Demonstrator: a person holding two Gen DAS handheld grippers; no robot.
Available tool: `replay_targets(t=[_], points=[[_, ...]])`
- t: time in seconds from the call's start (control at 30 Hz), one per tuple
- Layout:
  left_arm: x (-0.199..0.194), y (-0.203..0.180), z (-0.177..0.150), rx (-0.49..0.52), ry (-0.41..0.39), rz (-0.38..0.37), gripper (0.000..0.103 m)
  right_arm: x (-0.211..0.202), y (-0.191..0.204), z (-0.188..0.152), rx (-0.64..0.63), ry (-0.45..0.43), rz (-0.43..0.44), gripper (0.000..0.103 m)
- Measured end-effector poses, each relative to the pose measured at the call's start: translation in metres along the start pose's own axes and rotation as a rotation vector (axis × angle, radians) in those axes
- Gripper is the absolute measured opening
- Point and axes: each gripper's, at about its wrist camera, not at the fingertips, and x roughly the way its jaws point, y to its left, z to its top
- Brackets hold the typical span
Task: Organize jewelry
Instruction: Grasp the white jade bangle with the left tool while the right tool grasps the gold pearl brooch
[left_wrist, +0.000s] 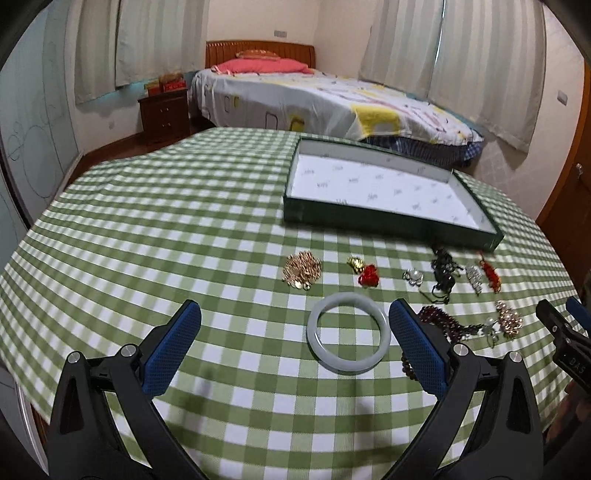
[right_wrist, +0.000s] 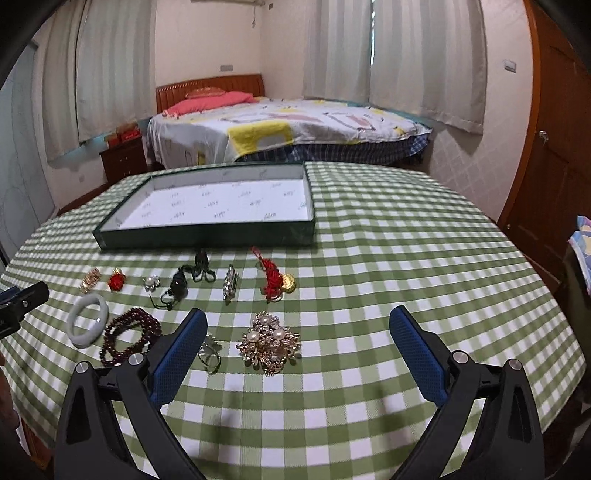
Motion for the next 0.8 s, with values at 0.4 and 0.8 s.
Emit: replay_targets(t=[0.4, 0.8], points=[[0.026, -0.003, 0.000, -0.011, 0.039, 0.018, 0.095, 0.038, 0.005, -0.004, -0.007, 0.140, 0.012, 0.060], [0.032, -0.013, -0.005, 0.008, 0.058, 0.032, 0.095, 0.040, 0.005, -0.005, -0.022, 0.140, -0.018, 0.071]])
